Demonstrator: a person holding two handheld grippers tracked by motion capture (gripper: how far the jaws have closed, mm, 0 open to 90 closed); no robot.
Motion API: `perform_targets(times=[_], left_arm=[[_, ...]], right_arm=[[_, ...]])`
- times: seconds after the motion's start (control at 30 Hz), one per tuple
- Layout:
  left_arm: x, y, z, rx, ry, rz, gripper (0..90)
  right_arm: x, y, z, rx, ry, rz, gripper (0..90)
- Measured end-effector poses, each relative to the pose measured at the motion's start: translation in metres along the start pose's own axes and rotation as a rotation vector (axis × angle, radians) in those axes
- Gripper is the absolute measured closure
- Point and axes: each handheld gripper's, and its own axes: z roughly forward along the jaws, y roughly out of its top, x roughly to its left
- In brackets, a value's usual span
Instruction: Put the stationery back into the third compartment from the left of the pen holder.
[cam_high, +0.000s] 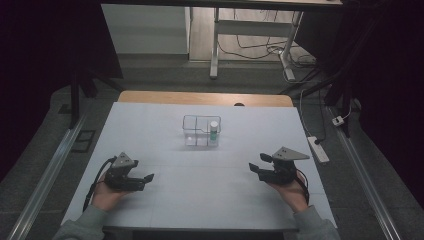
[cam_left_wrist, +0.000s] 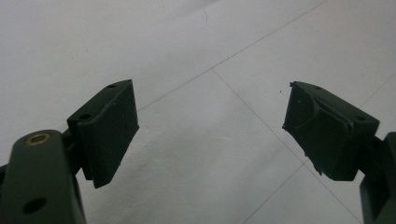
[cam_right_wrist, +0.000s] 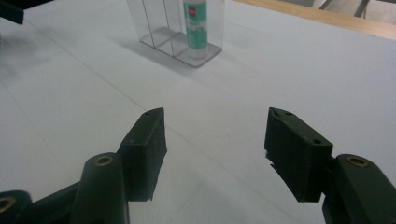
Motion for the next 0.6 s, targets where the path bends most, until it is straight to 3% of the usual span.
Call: perform_targets(times=[0.23,0.6], left_arm=[[0.0,0.0,0.0,-0.002,-0.001,0.002,17.2],[0.0,0.0,0.0,-0.002,-0.001,0.005,17.2]], right_arm=[[-0.005,-0.02,-0.013,0.041,-0.041,0.0,37.2],[-0.004,-0.038,-0.018,0.079,-0.033,-0.032,36.1]])
